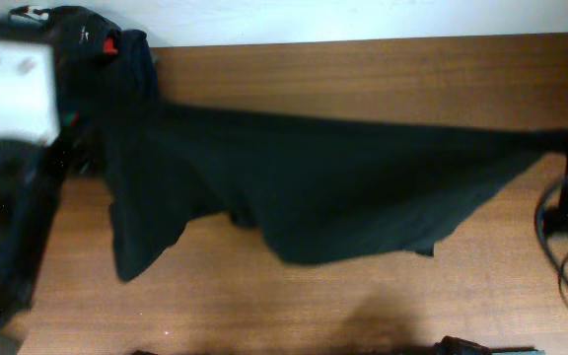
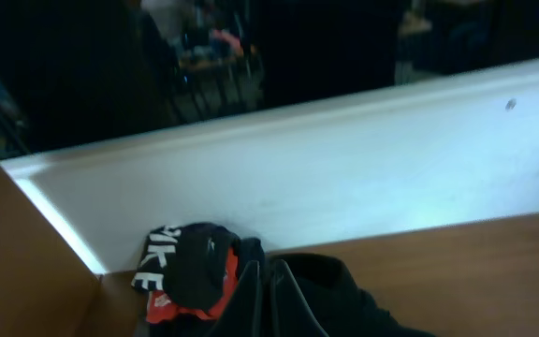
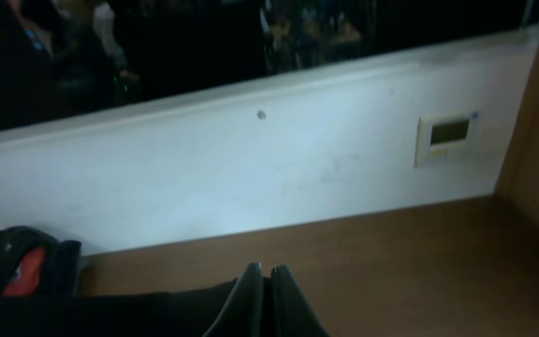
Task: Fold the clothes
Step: 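Lift the shirt with both grippers and stretch it between them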
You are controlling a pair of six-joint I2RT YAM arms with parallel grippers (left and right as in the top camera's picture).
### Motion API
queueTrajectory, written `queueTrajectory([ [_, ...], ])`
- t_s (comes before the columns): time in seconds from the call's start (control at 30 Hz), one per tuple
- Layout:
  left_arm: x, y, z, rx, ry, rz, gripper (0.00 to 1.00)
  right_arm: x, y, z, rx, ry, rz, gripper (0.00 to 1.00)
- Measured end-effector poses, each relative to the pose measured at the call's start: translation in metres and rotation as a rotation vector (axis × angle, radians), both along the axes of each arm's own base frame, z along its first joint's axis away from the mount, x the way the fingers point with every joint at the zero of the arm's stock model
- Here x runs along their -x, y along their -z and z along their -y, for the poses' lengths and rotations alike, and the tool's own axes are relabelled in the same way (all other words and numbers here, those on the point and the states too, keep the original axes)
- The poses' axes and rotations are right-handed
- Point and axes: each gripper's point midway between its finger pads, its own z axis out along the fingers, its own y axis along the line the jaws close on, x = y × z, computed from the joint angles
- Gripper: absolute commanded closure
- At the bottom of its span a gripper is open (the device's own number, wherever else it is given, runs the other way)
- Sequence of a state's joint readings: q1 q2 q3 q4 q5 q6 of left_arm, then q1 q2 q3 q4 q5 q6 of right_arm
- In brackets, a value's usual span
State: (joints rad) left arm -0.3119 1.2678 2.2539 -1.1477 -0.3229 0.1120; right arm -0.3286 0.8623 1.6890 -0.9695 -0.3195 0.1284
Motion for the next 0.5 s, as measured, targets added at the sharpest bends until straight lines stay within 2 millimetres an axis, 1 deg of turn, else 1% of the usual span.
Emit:
queueTrajectory([
  [0.1,0.029,-0.012,-0.009,0.018,0.0,0.051,1.0,0.026,-0.006,-0.008,0.013,0.006,0.041,0.96],
  [0.13,0.038,-0.016,-0.012,0.026,0.001,0.069,1.0,0.032,-0.008,-0.009,0.015,0.008,0.049,0.96],
  [0.2,0.049,-0.021,-0.015,0.035,0.006,0.092,1.0,0.039,-0.008,-0.011,0.017,0.013,0.055,0.96],
  [0.27,0.057,-0.026,-0.016,0.045,0.016,0.112,1.0,0.043,-0.006,-0.011,0.016,0.023,0.049,0.96],
  [0.37,0.057,-0.026,-0.014,0.046,0.026,0.11,1.0,0.042,0.001,-0.007,0.009,0.043,0.02,0.96],
  [0.43,0.049,-0.019,-0.01,0.038,0.03,0.082,1.0,0.038,0.005,-0.004,0.003,0.051,-0.001,0.96],
  [0.5,0.034,-0.009,-0.005,0.025,0.033,0.037,1.0,0.033,0.009,-0.001,-0.003,0.058,-0.024,0.96],
])
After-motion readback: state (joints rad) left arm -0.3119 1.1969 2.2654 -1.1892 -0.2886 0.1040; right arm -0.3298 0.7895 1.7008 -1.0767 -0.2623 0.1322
